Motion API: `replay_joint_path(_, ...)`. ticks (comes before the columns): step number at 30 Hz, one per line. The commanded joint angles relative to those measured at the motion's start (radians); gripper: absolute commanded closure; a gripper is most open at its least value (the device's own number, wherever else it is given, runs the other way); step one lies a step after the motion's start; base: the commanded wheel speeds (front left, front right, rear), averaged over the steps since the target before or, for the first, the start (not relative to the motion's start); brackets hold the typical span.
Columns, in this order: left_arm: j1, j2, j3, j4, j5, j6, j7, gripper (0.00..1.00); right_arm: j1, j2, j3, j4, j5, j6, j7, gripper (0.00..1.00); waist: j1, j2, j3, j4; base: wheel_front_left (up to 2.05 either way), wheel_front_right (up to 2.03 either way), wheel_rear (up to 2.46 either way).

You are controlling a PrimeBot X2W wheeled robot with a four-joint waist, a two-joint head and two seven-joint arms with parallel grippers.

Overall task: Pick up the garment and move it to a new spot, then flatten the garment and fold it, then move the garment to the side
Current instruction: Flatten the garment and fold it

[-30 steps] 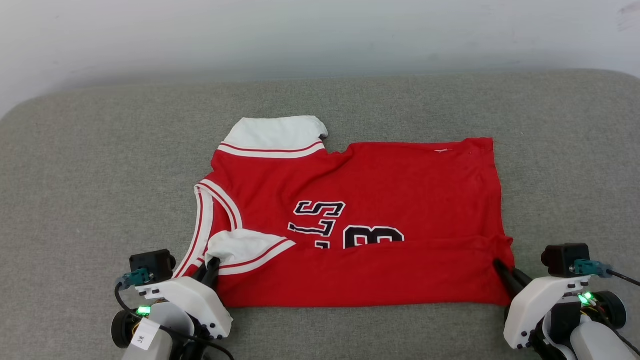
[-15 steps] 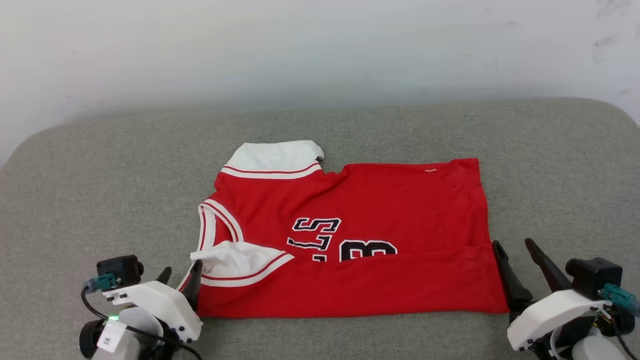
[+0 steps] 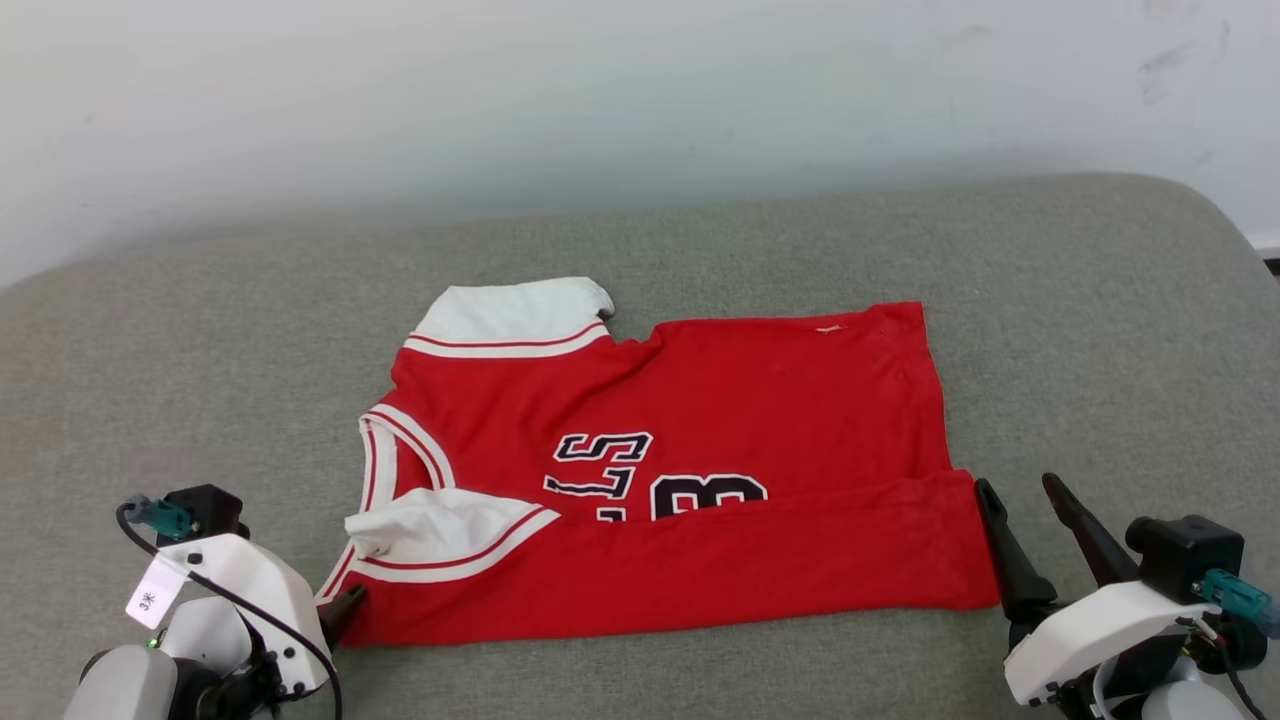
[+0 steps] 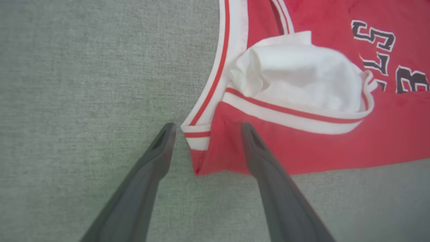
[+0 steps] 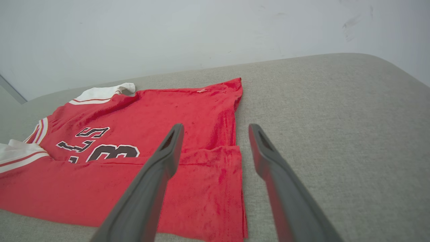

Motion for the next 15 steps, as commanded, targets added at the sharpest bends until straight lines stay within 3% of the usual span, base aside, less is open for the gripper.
replay_joint_path(1, 0.008, 0.000, 0.002, -0.008, -0.011, 0.008, 0.012, 0.00, 0.007, 0.006, -0.002, -0.011, -0.005, -0.001, 0.004, 0.00, 0.0000, 0.0000, 0.015, -0.011, 0.00, 0.00, 0.00)
replay_joint_path(9, 0.042, -0.032, -0.045, -0.003, -0.053, 0.011, 0.142, 0.00, 0.007, 0.024, -0.017, -0.048, -0.014, -0.001, 0.035, 0.00, 0.0000, 0.0000, 0.063, -0.036, 0.00, 0.00, 0.00)
replay_joint_path(10, 0.044, -0.035, -0.051, -0.005, -0.052, 0.011, 0.150, 0.40, 0.009, 0.024, -0.020, -0.050, -0.015, -0.001, 0.040, 0.00, 0.0000, 0.0000, 0.065, -0.036, 0.00, 0.00, 0.00)
replay_joint_path(12, 0.047, -0.043, -0.068, -0.009, -0.047, 0.009, 0.160, 0.72, 0.013, 0.023, -0.030, -0.050, -0.009, -0.001, 0.059, 0.00, 0.0000, 0.0000, 0.067, -0.036, 0.00, 0.00, 0.00)
replay_joint_path(13, 0.048, -0.045, -0.073, -0.016, -0.046, 0.007, 0.157, 1.00, 0.015, 0.023, -0.034, -0.048, 0.002, -0.001, 0.074, 0.00, 0.0000, 0.0000, 0.067, -0.035, 0.00, 0.00, 0.00)
replay_joint_path(15, 0.047, -0.046, -0.075, -0.029, -0.039, 0.007, 0.141, 1.00, 0.016, 0.017, -0.043, -0.040, 0.018, -0.001, 0.118, 0.00, 0.0000, 0.0000, 0.063, -0.032, 0.00, 0.00, 0.00)
